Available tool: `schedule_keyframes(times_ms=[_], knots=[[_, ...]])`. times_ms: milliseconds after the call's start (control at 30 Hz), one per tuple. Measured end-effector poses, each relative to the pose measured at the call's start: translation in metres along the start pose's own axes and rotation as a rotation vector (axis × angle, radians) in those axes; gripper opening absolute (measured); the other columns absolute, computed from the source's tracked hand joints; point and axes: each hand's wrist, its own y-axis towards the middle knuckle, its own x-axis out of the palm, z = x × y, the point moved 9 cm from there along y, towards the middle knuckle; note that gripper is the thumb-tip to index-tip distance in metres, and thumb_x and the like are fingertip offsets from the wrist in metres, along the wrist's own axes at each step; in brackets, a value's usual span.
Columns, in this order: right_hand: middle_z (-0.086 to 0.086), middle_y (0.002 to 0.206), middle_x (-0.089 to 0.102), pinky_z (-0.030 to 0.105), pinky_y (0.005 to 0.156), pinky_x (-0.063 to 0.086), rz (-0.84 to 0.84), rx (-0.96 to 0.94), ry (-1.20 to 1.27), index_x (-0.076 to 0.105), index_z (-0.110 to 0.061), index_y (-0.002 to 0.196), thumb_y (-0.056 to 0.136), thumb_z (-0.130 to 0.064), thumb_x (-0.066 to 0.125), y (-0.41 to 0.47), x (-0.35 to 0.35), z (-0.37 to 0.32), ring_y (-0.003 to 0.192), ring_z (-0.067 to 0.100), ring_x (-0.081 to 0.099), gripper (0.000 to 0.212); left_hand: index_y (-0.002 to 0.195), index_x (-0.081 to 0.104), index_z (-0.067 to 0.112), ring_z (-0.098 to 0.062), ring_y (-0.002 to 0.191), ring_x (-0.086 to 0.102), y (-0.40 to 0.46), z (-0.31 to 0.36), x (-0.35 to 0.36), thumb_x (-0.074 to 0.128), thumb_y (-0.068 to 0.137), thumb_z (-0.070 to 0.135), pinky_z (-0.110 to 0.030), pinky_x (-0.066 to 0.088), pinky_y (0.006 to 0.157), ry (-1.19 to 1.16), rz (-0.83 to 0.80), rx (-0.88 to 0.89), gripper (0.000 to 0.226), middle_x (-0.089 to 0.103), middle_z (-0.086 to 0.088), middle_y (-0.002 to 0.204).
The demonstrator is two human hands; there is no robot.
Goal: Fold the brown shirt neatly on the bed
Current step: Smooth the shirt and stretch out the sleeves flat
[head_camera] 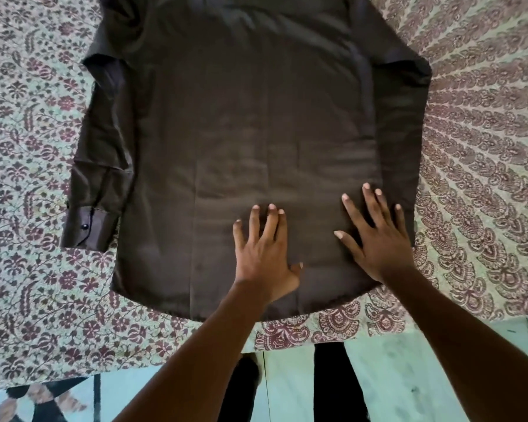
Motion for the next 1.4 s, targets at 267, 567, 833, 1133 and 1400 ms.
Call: schedule_keyframes(times_ms=[267,567,833,1133,1400], knots=[[0.013,0.162,0.037,0.052,0.113,0.043,0.205,0.093,0.318,0.056,-0.015,0.144,0.103,-0.040,0.051,0.017,-0.036,0.060,0.147,0.032,0.041,0.048,0.161,0.021,0.019,-0.029,0.157,0.007,0.082,0.082,-0.047,0.067,0.084,0.053,-0.057,0.030,0.118,-0.125,0.077,0.146,0.096,0.000,0.000,0.171],[0.016,0.113,0.068,0.029,0.072,0.046,0.041,0.730,0.878,0.057,-0.007,0.123,0.084,-0.015,0.079,0.095,-0.030,0.142,0.102,0.032,0.067,0.045,0.144,0.048,0.023,-0.029,0.128,0.044,0.191,0.124,-0.080,0.078,0.079,0.033,-0.046,0.050,0.096,-0.233,-0.029,-0.090,0.072,0.043,0.002,0.138],[0.019,0.112,0.061,0.029,0.073,0.056,0.600,0.397,0.514,0.072,-0.006,0.121,0.086,-0.012,0.067,0.123,-0.172,0.211,0.082,0.018,0.062,0.036,0.116,0.069,0.021,-0.028,0.102,0.070,0.206,0.137,-0.099,0.064,0.092,0.022,-0.038,0.053,0.085,-0.681,0.002,-0.281,0.025,0.073,-0.004,0.110],[0.010,0.096,0.061,0.033,0.048,0.059,0.150,-0.345,0.291,0.071,-0.014,0.125,0.080,-0.016,0.079,0.116,-0.111,0.142,0.058,0.018,0.060,0.045,0.133,0.064,0.004,-0.035,0.119,0.067,0.269,0.219,-0.105,0.077,0.084,0.040,-0.050,0.049,0.107,-1.997,-0.375,-0.453,0.062,0.070,-0.016,0.126],[0.005,0.134,0.044,0.039,0.086,0.058,0.161,0.464,0.790,0.043,-0.028,0.148,0.104,-0.058,0.036,0.110,-0.070,0.231,0.121,0.026,0.053,0.054,0.115,0.069,0.006,-0.030,0.100,0.071,0.284,0.221,-0.091,0.070,0.086,-0.004,-0.046,0.056,0.097,-2.039,-0.384,-0.437,0.031,0.074,-0.013,0.105]])
